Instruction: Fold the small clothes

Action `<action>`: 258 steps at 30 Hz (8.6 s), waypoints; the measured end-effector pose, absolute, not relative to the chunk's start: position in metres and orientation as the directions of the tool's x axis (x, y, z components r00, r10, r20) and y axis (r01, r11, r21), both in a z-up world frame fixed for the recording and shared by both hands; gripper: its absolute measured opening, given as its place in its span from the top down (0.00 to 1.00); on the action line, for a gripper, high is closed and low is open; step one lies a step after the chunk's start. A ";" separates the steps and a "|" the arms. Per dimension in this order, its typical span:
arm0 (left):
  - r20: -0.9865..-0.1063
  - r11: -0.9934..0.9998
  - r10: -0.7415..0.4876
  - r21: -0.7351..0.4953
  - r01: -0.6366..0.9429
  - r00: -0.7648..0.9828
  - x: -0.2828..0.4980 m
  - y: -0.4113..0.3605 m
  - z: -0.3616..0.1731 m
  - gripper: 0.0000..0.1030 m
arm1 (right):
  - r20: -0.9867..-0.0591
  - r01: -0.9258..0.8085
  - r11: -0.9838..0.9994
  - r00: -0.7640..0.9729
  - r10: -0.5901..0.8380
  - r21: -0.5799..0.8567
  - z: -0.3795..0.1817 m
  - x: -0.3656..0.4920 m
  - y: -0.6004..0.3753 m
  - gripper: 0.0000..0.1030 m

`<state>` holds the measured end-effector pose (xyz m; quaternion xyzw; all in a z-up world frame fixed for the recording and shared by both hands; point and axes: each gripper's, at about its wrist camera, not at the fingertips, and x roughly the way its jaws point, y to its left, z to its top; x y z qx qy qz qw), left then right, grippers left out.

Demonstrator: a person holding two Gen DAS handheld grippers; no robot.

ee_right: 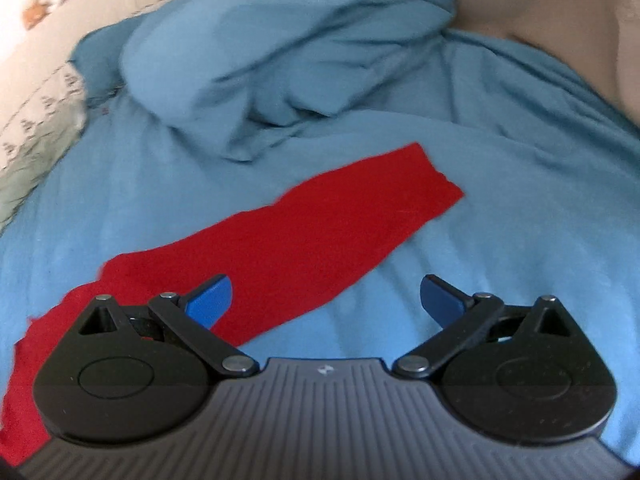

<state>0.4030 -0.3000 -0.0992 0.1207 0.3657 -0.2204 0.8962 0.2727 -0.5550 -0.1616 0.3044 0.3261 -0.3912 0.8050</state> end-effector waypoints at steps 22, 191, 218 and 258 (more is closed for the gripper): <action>-0.795 0.936 -0.172 0.052 0.348 0.581 0.486 -0.289 -0.182 0.00 | -0.655 0.813 0.497 0.557 -0.511 0.303 -0.219 0.285 -0.638 0.75; -0.766 0.902 0.185 -0.117 -0.416 0.616 0.406 0.238 -0.061 0.00 | -0.646 -0.043 0.969 0.738 0.196 0.245 -0.057 0.403 -0.161 0.00; -0.749 0.825 0.198 -0.221 -0.520 0.633 0.461 0.399 -0.183 0.44 | -0.729 -0.069 0.983 0.662 0.174 0.172 -0.151 0.433 -0.022 0.00; -0.777 0.936 -0.336 -0.210 0.284 0.532 0.495 -0.128 -0.168 0.92 | -0.664 0.176 0.950 0.746 0.043 0.259 -0.114 0.389 -0.299 0.00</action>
